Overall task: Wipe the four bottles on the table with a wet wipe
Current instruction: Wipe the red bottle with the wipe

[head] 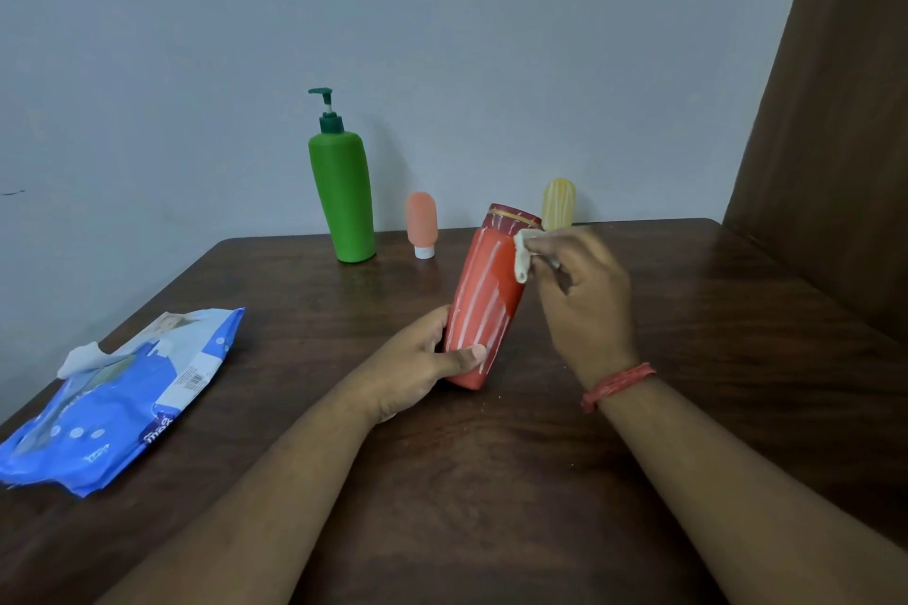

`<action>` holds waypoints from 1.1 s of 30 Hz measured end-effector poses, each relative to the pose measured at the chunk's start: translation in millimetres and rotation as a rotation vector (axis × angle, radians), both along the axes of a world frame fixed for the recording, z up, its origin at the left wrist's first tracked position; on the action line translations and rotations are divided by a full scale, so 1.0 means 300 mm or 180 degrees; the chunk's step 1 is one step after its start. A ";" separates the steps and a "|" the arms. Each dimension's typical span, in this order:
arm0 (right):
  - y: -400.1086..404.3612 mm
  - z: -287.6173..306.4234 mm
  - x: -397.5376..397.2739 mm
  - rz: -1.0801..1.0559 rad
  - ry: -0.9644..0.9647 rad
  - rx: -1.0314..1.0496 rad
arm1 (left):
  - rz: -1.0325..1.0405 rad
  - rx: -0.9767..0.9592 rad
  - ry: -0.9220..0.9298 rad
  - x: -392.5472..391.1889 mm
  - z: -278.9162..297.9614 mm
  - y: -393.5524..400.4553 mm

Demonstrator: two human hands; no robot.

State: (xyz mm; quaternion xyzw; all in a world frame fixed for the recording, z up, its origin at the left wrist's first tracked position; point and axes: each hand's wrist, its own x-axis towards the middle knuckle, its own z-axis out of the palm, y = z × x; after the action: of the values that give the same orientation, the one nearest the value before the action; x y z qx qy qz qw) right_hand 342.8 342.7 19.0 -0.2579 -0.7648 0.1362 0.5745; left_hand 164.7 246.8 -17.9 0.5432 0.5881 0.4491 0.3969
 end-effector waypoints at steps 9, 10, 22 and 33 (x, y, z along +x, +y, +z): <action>0.007 0.038 0.023 -0.0232 0.0148 0.0259 | -0.0061 -0.0046 0.0441 0.010 0.012 -0.005; -0.003 0.030 0.016 -0.0139 -0.0061 0.0426 | -0.0045 -0.0029 0.0442 0.011 0.015 -0.006; 0.020 0.042 0.028 -0.0266 -0.0274 0.0810 | -0.0010 0.0009 0.0655 0.031 0.029 -0.015; 0.043 0.067 0.052 -0.0555 -0.0157 0.0829 | -0.0013 0.0023 0.0897 0.042 0.026 -0.017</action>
State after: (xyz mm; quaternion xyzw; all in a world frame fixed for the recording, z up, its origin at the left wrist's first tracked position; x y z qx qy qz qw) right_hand 358.4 355.5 39.0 -0.2499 -0.7646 -0.0209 0.5937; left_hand 177.4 241.6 -10.0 0.6035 0.6352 0.3696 0.3092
